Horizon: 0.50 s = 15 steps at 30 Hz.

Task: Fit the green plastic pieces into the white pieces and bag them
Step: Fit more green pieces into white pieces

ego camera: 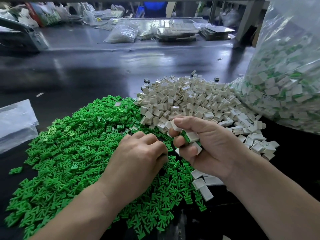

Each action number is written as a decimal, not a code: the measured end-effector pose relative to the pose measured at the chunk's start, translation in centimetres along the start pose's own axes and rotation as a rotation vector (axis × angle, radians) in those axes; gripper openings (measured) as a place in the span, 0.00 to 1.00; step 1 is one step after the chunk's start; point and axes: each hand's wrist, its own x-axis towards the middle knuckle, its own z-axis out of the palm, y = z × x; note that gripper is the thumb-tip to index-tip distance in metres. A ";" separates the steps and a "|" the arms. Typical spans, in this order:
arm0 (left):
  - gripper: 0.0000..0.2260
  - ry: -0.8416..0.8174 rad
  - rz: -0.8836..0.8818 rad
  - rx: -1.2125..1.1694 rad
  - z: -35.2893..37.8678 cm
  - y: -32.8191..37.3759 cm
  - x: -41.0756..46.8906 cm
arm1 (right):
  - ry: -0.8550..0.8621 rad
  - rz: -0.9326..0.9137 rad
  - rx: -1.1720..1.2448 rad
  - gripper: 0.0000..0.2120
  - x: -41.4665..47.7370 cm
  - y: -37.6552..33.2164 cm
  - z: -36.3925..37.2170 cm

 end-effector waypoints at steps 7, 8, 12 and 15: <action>0.06 0.329 -0.394 -0.557 -1.5 -0.1 -0.2 | -0.033 0.037 -0.029 0.10 0.1 0.2 -0.1; 0.08 0.332 -0.458 -0.737 -1.8 0.0 -0.3 | -0.042 0.040 -0.041 0.10 0.0 0.3 -0.1; 0.09 0.320 -0.497 -1.055 -2.1 0.5 -0.6 | -0.119 0.049 -0.123 0.08 -0.3 0.6 0.1; 0.06 0.332 -0.495 -1.122 -1.9 0.5 -0.6 | -0.127 -0.003 -0.239 0.06 -0.4 0.9 0.3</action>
